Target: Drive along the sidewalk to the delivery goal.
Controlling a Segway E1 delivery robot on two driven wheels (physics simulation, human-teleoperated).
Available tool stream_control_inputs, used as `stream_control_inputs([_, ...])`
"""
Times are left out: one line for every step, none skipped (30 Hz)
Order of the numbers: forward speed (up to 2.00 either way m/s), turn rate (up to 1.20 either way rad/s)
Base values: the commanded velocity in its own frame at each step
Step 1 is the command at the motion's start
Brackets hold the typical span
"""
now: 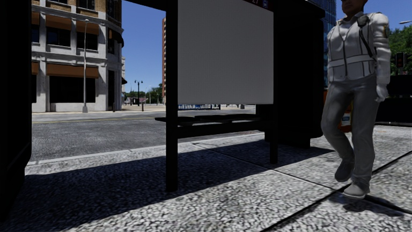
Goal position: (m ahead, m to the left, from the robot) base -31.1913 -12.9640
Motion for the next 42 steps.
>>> stream_control_inputs([0.0,0.0])
stream_control_inputs([0.0,0.0])
stream_control_inputs([0.0,0.0])
stream_control_inputs([0.0,0.0])
stream_control_inputs([0.0,0.0])
stream_control_inputs([0.0,0.0])
stream_control_inputs([0.0,0.0])
stream_control_inputs([0.0,0.0])
stream_control_inputs([0.0,0.0])
stream_control_inputs([0.0,0.0])
stream_control_inputs([0.0,0.0])
stream_control_inputs([0.0,0.0])
stream_control_inputs([0.0,0.0])
stream_control_inputs([0.0,0.0])
stream_control_inputs([0.0,0.0])
stream_control_inputs([0.0,0.0])
stream_control_inputs([0.0,0.0])
stream_control_inputs([0.0,0.0])
stream_control_inputs([0.0,0.0])
stream_control_inputs([0.0,0.0])
stream_control_inputs([0.0,0.0])
stream_control_inputs([0.0,0.0])
stream_control_inputs([0.0,0.0])
stream_control_inputs([0.0,0.0])
stream_control_inputs([0.0,0.0])
stream_control_inputs([0.0,0.0])
stream_control_inputs([0.0,0.0])
stream_control_inputs([0.0,0.0])
stream_control_inputs([0.0,0.0])
stream_control_inputs([0.0,0.0])
stream_control_inputs([0.0,0.0])
stream_control_inputs([0.0,0.0])
stream_control_inputs([0.0,0.0])
stream_control_inputs([0.0,0.0])
stream_control_inputs([0.0,0.0])
stream_control_inputs([0.0,0.0])
stream_control_inputs([0.0,0.0])
stream_control_inputs([0.0,0.0])
stream_control_inputs([0.0,0.0])
stream_control_inputs([0.0,0.0])
stream_control_inputs([0.0,0.0])
stream_control_inputs([0.0,0.0])
